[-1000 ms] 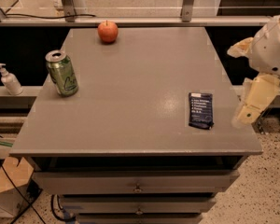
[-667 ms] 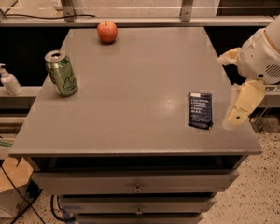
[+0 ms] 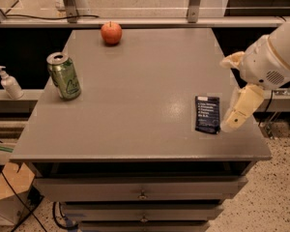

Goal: Pick rxbar blueberry

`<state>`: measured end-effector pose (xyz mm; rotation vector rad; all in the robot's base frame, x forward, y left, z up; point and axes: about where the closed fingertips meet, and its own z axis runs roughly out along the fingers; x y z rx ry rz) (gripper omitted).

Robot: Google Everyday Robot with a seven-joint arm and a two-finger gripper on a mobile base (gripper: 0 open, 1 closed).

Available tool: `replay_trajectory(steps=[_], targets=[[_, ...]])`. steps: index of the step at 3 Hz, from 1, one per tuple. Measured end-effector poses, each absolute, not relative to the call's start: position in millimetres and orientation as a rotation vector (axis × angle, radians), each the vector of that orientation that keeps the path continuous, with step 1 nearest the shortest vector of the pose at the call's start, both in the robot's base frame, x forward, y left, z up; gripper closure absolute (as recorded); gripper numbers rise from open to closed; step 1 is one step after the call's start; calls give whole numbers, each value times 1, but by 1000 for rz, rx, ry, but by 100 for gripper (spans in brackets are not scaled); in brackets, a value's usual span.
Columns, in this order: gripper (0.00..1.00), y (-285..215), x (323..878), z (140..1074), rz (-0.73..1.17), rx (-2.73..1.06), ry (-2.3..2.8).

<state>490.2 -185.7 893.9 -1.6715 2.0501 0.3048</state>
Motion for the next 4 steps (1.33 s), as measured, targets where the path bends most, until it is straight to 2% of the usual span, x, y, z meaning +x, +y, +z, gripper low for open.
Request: replay_trajectory(steps=[3, 4], targets=[[0, -180, 515, 835, 520, -1570, 2009], [18, -176, 515, 818, 579, -1554, 2015]])
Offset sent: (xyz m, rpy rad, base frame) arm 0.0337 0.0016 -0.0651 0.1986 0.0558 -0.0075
